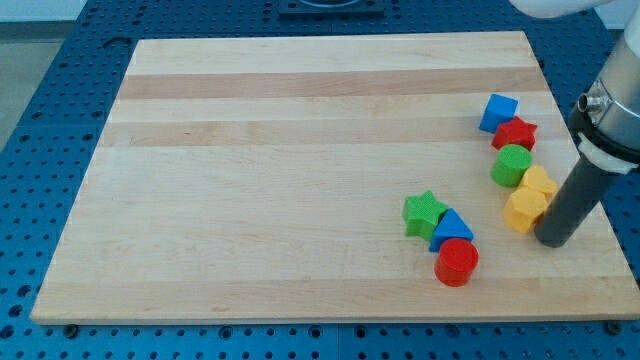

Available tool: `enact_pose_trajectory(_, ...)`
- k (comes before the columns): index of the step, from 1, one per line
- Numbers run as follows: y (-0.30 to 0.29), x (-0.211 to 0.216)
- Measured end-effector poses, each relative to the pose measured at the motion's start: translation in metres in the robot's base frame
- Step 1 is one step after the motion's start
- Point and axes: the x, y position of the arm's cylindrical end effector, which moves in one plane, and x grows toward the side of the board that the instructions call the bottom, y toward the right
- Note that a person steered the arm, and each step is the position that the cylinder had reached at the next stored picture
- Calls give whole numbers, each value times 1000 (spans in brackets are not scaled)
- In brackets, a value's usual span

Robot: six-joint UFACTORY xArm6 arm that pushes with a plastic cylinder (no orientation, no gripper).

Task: Slide the red circle towards the yellow hexagon

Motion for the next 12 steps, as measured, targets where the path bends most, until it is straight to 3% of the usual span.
enact_pose_trajectory(2, -16, 71)
enact_pose_trajectory(4, -138, 71)
enact_pose_trajectory(5, -167, 70)
enact_pose_trajectory(6, -174, 45)
enact_pose_trajectory(8, -124, 26)
enact_pose_trajectory(12, -91, 61)
